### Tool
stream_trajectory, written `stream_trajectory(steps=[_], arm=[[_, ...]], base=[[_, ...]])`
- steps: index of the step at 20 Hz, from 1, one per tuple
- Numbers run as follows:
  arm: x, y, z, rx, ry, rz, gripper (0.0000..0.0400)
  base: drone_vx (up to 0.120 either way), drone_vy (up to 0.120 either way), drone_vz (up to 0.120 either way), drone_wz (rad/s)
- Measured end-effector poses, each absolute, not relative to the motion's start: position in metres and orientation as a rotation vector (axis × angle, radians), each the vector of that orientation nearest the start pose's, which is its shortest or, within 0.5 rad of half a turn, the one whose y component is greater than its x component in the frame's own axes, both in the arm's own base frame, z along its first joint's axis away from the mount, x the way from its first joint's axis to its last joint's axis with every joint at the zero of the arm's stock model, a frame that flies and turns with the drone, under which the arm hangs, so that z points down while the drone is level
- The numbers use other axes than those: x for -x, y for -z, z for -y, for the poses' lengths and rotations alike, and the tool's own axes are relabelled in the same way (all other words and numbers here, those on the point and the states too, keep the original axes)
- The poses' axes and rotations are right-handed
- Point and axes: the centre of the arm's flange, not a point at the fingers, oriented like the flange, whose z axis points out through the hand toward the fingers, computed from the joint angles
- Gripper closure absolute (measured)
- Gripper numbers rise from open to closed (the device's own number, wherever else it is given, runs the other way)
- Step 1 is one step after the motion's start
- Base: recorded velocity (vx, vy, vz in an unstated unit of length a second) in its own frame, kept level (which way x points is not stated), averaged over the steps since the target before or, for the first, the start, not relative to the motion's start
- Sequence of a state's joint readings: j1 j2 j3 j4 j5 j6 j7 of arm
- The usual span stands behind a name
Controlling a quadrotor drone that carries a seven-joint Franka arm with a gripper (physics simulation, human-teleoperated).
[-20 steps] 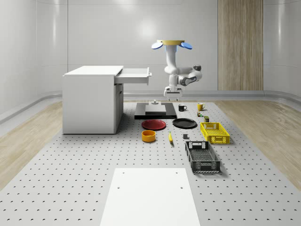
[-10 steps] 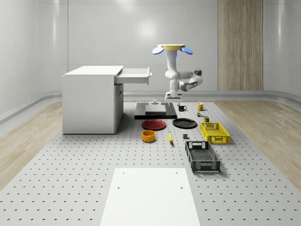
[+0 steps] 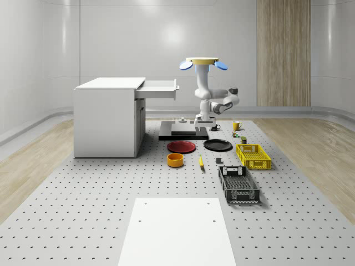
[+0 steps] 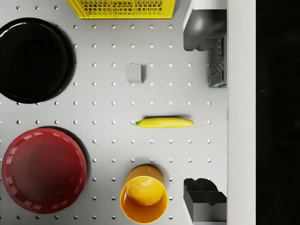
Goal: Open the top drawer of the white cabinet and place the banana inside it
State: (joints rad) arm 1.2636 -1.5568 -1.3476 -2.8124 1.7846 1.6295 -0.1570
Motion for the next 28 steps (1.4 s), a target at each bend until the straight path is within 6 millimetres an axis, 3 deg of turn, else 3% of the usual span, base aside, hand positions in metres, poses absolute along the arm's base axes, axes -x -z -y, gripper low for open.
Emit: stream_trajectory(steps=[2,28], arm=[[-0.3228,-0.5027,-0.008,0.002,-0.785,0.001,0.0],[-0.3228,-0.5027,-0.008,0.002,-0.785,0.001,0.0]], base=[[0.0,0.12,-0.12,0.0],[0.0,0.0,-0.12,0.0]])
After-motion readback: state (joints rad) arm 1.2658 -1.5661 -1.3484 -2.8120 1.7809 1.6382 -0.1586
